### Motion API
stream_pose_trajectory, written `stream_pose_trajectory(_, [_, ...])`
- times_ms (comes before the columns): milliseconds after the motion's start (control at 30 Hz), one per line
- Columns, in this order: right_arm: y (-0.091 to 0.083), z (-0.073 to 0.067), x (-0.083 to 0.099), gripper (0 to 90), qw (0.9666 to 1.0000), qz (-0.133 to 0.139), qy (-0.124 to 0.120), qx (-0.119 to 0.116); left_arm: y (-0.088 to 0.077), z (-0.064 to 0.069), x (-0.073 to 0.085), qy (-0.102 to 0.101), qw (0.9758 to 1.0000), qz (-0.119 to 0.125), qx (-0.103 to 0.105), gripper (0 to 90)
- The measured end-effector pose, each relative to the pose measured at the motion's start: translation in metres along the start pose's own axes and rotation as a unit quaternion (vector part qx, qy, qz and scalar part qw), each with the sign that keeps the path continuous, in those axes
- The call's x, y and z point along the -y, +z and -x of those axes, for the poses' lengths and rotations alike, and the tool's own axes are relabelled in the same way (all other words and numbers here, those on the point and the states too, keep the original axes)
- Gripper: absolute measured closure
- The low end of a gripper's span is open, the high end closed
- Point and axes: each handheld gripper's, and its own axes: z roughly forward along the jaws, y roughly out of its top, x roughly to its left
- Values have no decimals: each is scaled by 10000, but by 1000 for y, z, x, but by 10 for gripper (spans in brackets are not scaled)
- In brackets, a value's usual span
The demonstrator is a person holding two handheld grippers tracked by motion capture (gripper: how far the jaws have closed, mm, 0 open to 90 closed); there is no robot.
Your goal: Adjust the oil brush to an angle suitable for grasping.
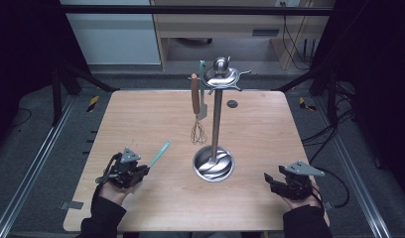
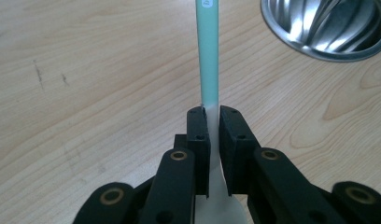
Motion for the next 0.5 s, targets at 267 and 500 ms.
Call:
stream_pose_trajectory(267, [1, 1, 0, 375, 10000, 3, -29, 51, -19, -3, -4, -124, 9985, 534, -49, 824])
stream_pose_trajectory(500, [2, 1, 0, 372, 10000, -39, 53, 48, -37, -6, -8, -285, 9939, 1060, -70, 824])
